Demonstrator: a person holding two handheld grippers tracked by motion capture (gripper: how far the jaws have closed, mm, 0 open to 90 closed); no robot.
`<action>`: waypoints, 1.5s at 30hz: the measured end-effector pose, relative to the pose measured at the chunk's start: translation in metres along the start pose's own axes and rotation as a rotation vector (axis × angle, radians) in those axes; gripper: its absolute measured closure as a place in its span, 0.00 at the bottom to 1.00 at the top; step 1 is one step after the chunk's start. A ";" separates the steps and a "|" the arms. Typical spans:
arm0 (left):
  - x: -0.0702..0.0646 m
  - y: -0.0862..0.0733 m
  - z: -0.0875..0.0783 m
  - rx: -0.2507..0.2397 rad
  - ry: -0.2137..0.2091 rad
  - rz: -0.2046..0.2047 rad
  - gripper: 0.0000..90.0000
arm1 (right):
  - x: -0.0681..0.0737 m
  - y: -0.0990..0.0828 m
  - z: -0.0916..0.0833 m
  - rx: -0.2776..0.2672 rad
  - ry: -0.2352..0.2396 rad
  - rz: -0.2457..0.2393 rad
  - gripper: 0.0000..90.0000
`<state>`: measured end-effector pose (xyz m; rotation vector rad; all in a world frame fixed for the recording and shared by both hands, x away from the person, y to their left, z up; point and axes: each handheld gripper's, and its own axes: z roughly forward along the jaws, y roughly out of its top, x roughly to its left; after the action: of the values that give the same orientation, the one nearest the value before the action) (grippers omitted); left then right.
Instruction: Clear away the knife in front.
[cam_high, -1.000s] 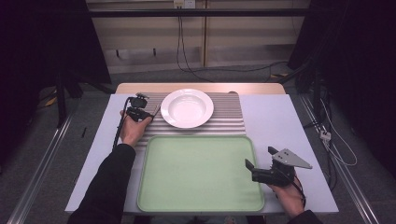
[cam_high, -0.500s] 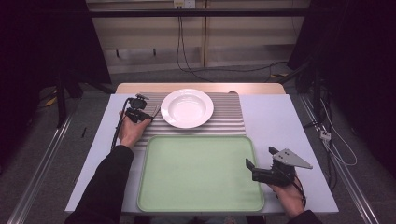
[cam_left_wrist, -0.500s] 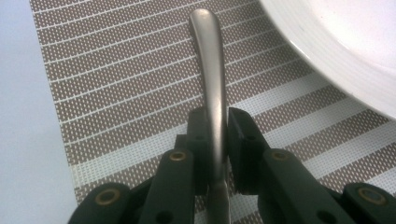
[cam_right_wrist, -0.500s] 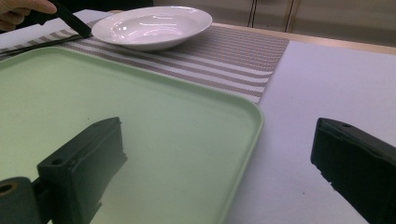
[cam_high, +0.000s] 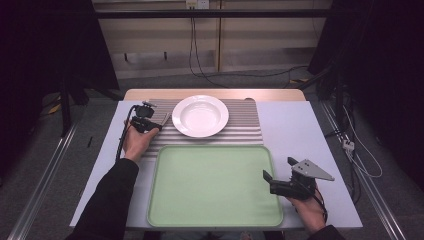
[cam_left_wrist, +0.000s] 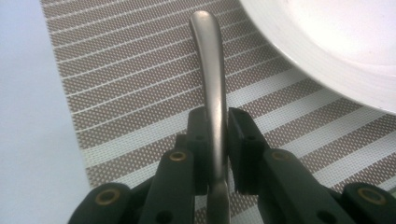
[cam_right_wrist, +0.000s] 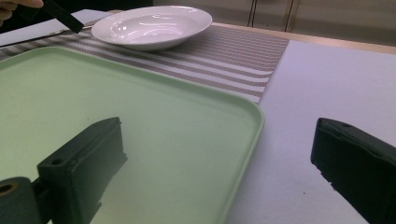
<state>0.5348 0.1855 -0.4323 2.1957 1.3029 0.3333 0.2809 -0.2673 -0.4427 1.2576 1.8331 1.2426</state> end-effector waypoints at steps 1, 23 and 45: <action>0.000 0.000 -0.002 -0.007 -0.004 0.000 0.89 | 0.000 0.000 0.000 0.001 0.000 0.000 0.03; -0.029 -0.007 -0.042 -0.070 -0.027 0.064 0.89 | 0.001 0.000 0.000 0.000 -0.001 -0.001 0.03; -0.069 -0.024 -0.064 -0.100 -0.086 0.111 0.89 | 0.002 0.000 -0.001 0.000 -0.002 0.000 0.03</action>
<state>0.4528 0.1562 -0.3892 2.1780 1.0974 0.3351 0.2797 -0.2660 -0.4420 1.2584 1.8320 1.2405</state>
